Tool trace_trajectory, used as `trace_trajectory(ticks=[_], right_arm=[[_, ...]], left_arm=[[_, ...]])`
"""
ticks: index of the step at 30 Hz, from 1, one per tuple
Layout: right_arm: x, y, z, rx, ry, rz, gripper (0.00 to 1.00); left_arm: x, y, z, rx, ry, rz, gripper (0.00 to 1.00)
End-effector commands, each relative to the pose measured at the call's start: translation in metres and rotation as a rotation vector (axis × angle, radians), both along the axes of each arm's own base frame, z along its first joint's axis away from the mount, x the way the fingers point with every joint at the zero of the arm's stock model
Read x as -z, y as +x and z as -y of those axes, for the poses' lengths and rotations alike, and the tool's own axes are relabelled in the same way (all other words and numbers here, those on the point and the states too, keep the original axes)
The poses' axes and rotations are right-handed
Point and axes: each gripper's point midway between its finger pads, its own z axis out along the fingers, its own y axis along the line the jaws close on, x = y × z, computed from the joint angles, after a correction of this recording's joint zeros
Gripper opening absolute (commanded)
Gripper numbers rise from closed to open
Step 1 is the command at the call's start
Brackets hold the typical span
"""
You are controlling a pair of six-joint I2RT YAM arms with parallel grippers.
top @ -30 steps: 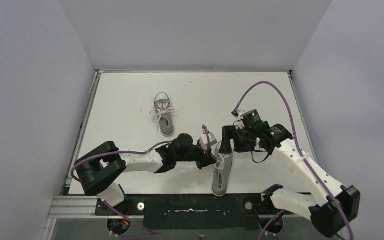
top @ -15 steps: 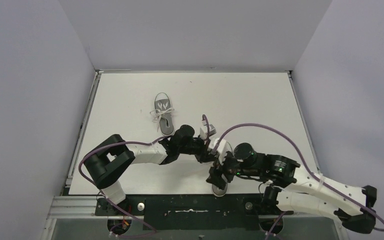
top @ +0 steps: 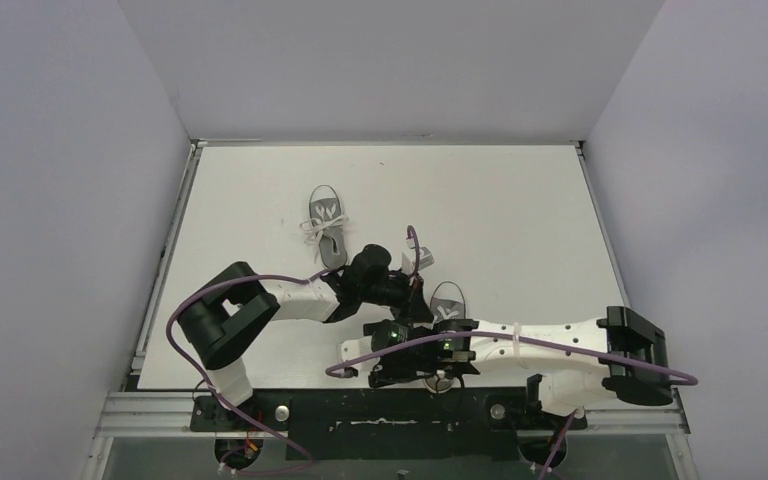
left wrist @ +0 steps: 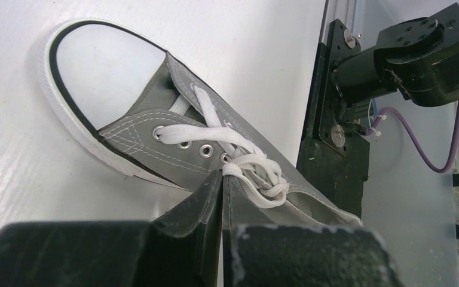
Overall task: Tie the shoes
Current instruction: Wrap the shoelace around the shoelace.
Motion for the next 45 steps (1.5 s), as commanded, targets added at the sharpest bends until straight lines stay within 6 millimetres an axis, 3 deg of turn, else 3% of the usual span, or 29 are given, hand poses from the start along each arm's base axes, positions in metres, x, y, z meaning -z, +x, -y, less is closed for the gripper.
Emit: trace_trajectory(ticks=[1,8,15,17,21,28,30,32,36,40,45], right_arm=[[-0.002,0.022,-0.024,-0.113,-0.004,0.149,0.61],[0.026,0.032,-0.027,-0.145,-0.114,0.19,0.6],[0.044,0.047,-0.017,-0.135,-0.185,0.203,0.6],[0.051,0.05,-0.013,-0.142,-0.206,0.196,0.56],[0.066,0.04,-0.008,-0.204,-0.234,0.127,0.44],[0.097,0.023,0.004,-0.235,-0.282,0.023,0.47],[0.103,0.017,0.004,-0.249,-0.279,-0.024,0.4],[0.106,0.013,0.006,-0.262,-0.301,-0.047,0.22],[0.095,0.009,0.003,-0.259,-0.29,-0.053,0.0],[0.066,0.002,-0.008,-0.226,-0.208,-0.058,0.0],[0.031,-0.024,-0.014,-0.148,-0.114,-0.135,0.0]], left_arm=[[-0.016,0.001,0.008,0.033,-0.046,0.024,0.0],[-0.011,0.003,0.007,0.02,-0.032,0.031,0.0],[-0.001,0.001,0.003,0.028,-0.013,0.04,0.0],[0.001,0.001,0.002,0.033,-0.009,0.041,0.0],[0.002,0.003,0.001,0.037,-0.014,0.045,0.0],[-0.005,0.01,0.0,0.043,-0.023,0.062,0.0],[-0.005,0.01,-0.001,0.054,-0.022,0.067,0.0],[-0.005,0.01,-0.001,0.056,-0.018,0.072,0.0],[-0.002,0.015,-0.005,0.041,-0.008,0.074,0.0],[-0.001,0.022,-0.01,0.02,-0.015,0.067,0.0],[-0.004,0.028,-0.014,0.002,-0.023,0.063,0.0]])
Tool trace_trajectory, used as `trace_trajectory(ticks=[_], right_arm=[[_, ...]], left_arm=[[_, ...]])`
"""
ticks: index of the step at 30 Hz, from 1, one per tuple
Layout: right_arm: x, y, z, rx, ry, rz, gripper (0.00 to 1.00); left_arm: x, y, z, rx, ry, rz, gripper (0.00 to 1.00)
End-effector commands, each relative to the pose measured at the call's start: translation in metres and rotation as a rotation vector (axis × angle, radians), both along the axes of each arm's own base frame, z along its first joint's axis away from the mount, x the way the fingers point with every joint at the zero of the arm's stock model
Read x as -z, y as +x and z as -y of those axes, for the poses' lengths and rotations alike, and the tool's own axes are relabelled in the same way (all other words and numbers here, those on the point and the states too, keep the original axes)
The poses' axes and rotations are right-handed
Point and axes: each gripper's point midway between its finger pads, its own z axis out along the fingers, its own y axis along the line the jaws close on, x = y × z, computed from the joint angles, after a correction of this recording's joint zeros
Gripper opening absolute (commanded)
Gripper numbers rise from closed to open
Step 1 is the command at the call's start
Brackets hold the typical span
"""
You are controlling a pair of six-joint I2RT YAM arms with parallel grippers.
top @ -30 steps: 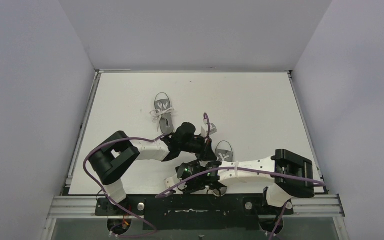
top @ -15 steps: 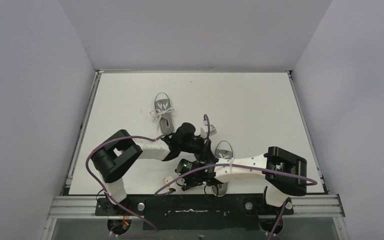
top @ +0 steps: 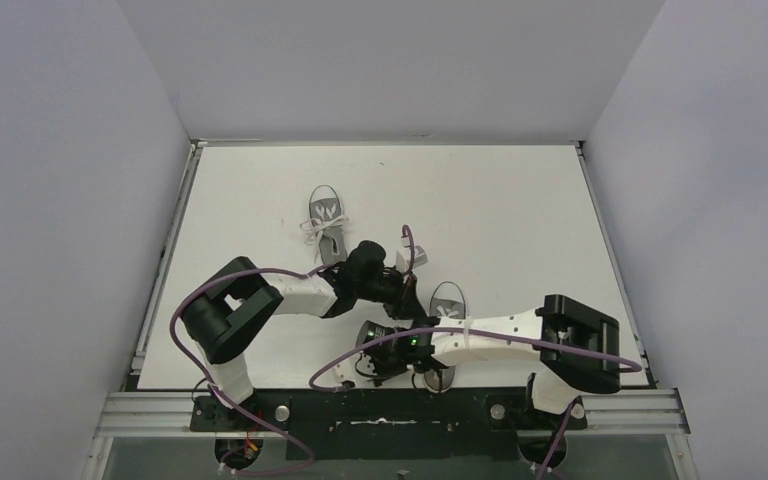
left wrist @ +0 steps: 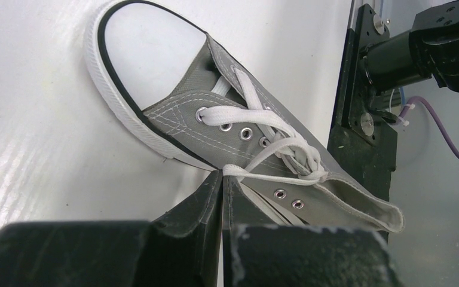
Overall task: Tie the shoes
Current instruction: Wrap the shoelace around the shoelace.
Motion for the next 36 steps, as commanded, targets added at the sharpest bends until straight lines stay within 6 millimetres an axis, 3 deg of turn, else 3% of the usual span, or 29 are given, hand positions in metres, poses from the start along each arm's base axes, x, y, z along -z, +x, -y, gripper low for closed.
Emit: trace_trajectory(ticks=[1,7,12,15,22,25,28,34,36], right_arm=[[-0.044,-0.029,-0.009,0.125,0.113,-0.117,0.0],[-0.097,-0.037,-0.007,0.539,0.416,-0.266,0.0],[-0.137,-0.014,0.022,0.982,0.684,-0.312,0.0],[-0.144,0.0,0.047,1.243,0.779,-0.347,0.0],[-0.12,0.018,0.105,1.802,0.743,-0.414,0.0],[-0.097,0.005,0.146,2.136,0.635,-0.368,0.0],[-0.081,-0.009,0.174,2.335,0.563,-0.309,0.0],[-0.042,-0.014,0.205,2.421,0.402,-0.157,0.0],[-0.027,-0.013,0.198,2.349,0.312,-0.208,0.01]], left_arm=[[-0.025,0.01,0.004,0.003,-0.07,0.041,0.0],[-0.033,0.011,0.007,-0.008,-0.102,0.026,0.0],[-0.04,0.005,0.007,-0.016,-0.13,0.017,0.0],[-0.043,-0.005,0.008,-0.012,-0.129,0.02,0.0],[-0.049,-0.02,0.003,-0.053,-0.131,0.045,0.0],[-0.05,-0.022,0.002,-0.069,-0.125,0.057,0.0],[-0.049,-0.024,0.002,-0.074,-0.129,0.054,0.0],[-0.044,-0.025,0.004,-0.076,-0.128,0.047,0.0],[-0.042,-0.027,0.003,-0.069,-0.125,0.039,0.0]])
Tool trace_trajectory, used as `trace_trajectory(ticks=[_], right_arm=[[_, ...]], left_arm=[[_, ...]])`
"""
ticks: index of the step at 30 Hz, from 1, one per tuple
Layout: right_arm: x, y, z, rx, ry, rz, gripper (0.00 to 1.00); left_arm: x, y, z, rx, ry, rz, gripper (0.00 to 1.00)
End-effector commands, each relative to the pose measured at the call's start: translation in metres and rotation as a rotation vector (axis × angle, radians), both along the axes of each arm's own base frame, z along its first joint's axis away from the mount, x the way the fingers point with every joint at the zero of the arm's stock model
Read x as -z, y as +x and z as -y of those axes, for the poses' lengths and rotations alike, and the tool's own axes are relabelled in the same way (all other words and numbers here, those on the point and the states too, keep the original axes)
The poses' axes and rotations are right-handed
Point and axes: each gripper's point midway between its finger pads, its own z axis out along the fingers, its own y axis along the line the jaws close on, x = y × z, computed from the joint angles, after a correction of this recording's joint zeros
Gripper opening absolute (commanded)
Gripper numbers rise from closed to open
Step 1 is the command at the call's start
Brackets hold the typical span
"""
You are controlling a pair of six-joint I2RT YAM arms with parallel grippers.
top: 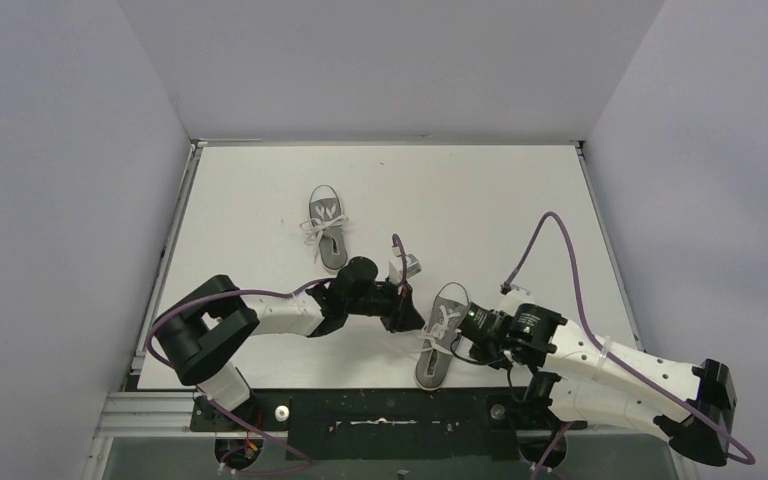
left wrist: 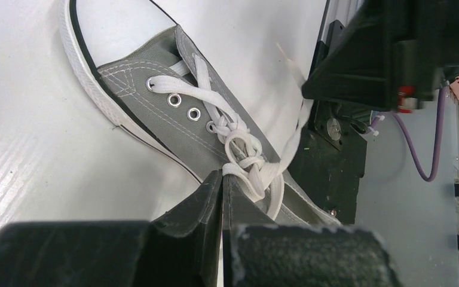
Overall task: Tie the shoes
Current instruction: Wrap the shoelace around the shoelace.
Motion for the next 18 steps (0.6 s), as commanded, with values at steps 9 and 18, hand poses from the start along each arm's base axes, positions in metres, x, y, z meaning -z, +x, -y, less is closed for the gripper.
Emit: trace_trajectory(ticks=[9,18], right_arm=[[-0.038,0.015,-0.078,-0.622,0.255,0.078,0.57],[-0.036,0.039,-0.112,-0.825,0.319,0.217,0.63]], left_arm=[[-0.026,-0.007,0.008,0.056,-0.093,0.018,0.0],[-0.034,-0.008,0.004,0.077,-0.116,-0.004,0.0]])
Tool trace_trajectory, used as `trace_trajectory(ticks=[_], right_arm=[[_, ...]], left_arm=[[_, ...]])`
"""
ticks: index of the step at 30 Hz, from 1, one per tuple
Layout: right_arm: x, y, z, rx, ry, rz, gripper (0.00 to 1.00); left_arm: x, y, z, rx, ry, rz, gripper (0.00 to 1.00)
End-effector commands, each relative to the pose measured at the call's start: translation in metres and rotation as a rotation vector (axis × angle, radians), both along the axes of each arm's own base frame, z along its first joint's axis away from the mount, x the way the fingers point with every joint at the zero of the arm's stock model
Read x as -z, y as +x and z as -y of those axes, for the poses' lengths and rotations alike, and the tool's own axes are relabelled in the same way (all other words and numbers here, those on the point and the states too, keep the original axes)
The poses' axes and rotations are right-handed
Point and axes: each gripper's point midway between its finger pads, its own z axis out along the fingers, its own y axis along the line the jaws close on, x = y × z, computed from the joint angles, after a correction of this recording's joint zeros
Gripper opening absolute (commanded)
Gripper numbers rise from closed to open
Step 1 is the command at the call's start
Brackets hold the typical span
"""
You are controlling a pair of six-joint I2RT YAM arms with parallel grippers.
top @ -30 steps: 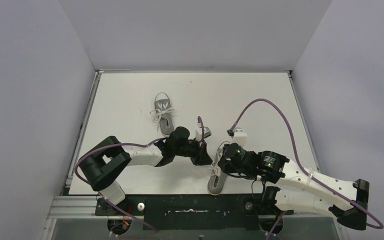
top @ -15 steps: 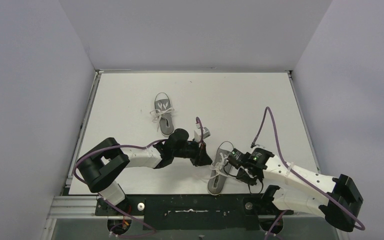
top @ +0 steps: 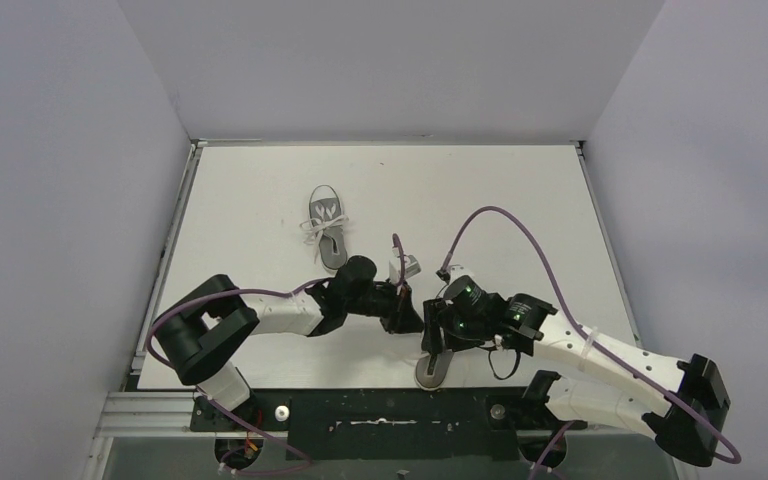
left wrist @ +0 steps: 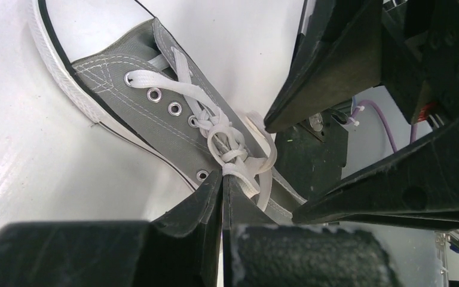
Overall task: Tie the shoes
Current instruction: Wrap the shoelace around the shoelace.
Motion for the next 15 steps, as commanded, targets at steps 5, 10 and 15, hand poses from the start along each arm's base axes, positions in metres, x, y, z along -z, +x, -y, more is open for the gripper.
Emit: trace_trajectory(ticks=[5,10,15], right_arm=[[0.005,0.022,-0.017,-0.103,0.149,0.038,0.63],[0.003,0.007,-0.01,-0.052,0.208,0.007,0.58],[0.016,-0.006,-0.002,-0.025,0.219,-0.039,0.42]], left_arm=[[-0.033,-0.002,0.004,0.039,-0.112,0.016,0.0],[-0.033,-0.001,0.0,0.036,-0.118,0.01,0.0],[-0.034,-0.002,0.0,0.034,-0.127,0.004,0.0]])
